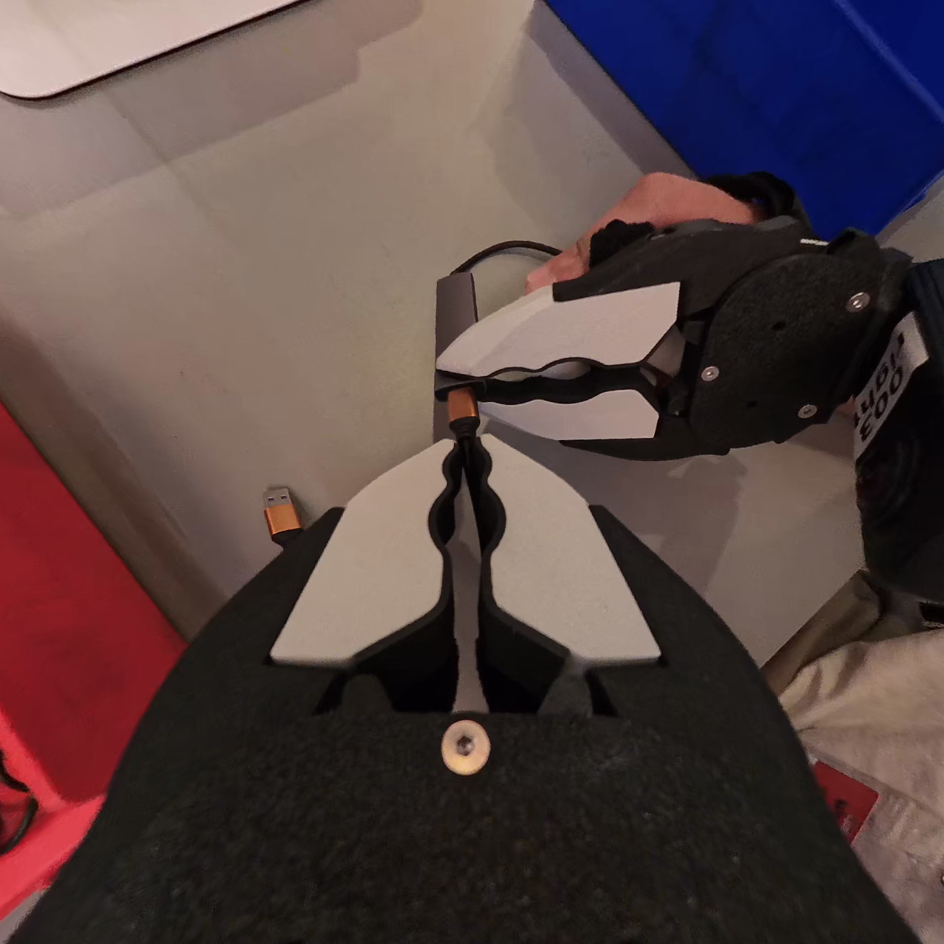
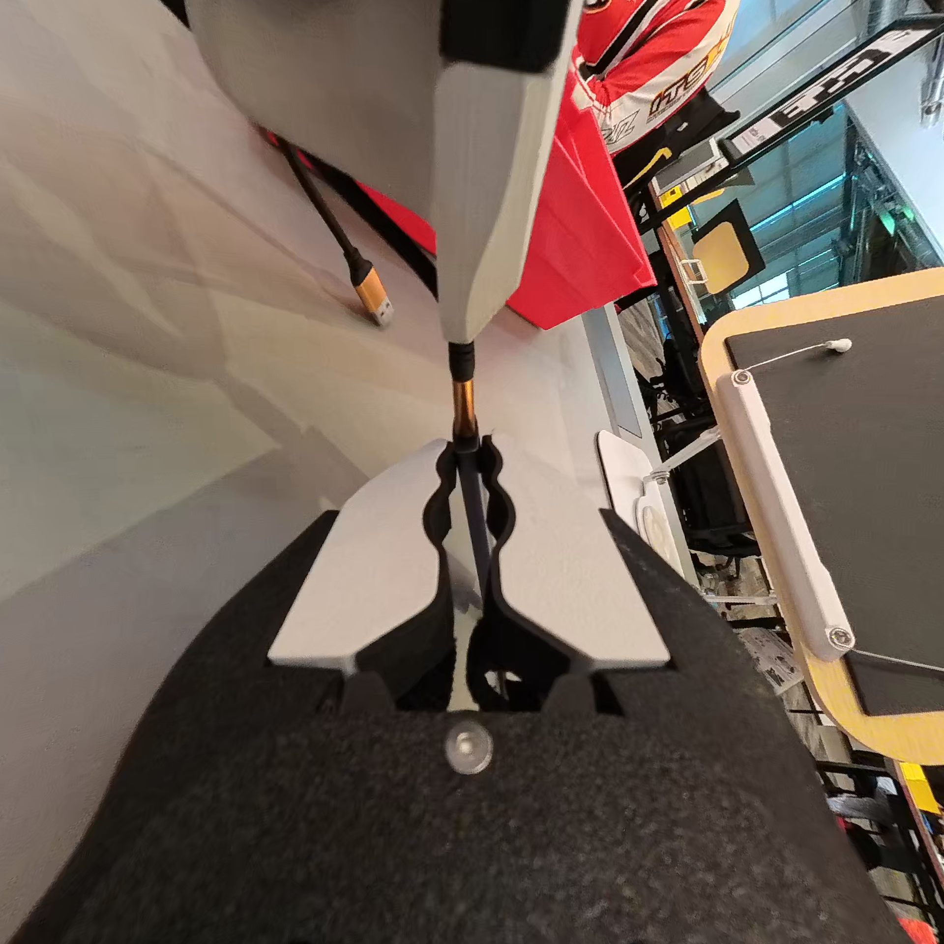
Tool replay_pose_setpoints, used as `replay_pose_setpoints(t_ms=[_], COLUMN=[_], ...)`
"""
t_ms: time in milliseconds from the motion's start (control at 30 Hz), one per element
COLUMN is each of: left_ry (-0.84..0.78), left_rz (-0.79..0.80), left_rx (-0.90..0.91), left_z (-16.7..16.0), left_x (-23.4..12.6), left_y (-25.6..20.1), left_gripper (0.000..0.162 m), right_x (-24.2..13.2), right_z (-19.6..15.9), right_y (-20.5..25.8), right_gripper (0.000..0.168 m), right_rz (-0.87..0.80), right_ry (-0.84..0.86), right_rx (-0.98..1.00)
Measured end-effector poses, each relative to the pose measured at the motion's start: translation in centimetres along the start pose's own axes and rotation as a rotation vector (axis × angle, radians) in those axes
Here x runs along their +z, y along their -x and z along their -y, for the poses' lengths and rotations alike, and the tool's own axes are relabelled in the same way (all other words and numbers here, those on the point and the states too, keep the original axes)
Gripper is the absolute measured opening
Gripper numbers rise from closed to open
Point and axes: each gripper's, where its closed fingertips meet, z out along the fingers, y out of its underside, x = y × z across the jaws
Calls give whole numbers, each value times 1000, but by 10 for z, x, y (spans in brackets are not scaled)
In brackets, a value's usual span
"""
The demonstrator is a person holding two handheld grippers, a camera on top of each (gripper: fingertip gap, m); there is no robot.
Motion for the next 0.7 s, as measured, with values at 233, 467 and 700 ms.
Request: replay_pose_setpoints(t_ms=[233, 467, 700], left_ry=[-30, -109, -143], left_rz=[-20, -14, -55], left_rx=[-18, -50, -29], left_z=[0, 5, 8], left_x=[3, 2, -4], left_y=[-2, 1, -4], left_gripper=[3, 3, 3], right_x=[-2, -1, -5], right_z=[-1, 1, 4], right_y=[-2, -3, -7], right_gripper=[8, 8, 9], right_rz=[5, 11, 29], right_ry=[-6, -24, -75], right_rx=[32, 58, 78])
